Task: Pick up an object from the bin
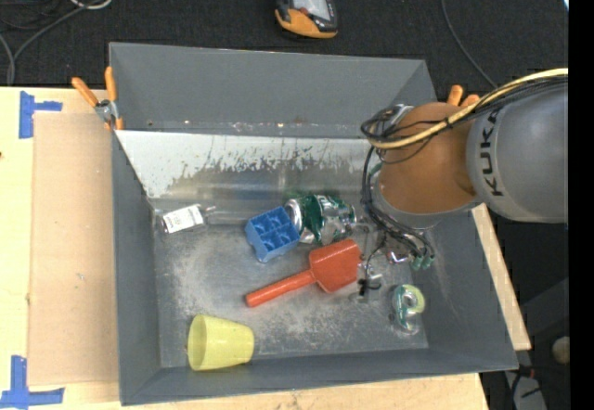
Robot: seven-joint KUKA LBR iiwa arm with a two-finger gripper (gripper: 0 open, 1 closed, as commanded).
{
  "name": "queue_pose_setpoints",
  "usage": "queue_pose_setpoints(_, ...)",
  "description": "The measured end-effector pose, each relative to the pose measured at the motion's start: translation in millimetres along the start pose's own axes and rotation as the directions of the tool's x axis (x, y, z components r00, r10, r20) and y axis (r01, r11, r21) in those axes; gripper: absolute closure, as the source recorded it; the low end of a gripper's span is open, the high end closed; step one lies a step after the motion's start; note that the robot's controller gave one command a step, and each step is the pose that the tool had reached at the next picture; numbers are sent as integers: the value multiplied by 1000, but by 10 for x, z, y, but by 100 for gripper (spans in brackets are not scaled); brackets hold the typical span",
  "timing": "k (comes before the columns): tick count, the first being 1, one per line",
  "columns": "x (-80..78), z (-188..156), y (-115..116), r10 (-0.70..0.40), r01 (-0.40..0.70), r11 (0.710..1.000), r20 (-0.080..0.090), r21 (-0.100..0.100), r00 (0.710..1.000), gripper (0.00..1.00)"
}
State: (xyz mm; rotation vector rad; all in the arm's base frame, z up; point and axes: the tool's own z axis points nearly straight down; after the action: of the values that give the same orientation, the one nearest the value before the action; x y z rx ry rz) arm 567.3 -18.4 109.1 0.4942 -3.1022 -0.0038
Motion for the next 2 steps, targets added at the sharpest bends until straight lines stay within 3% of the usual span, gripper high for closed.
queue_pose_setpoints(1,132,395,14,-387,387,922,-1,-4,922,100)
queue_pose_setpoints(2,133,395,14,-386,386,923,-1,-4,923,100)
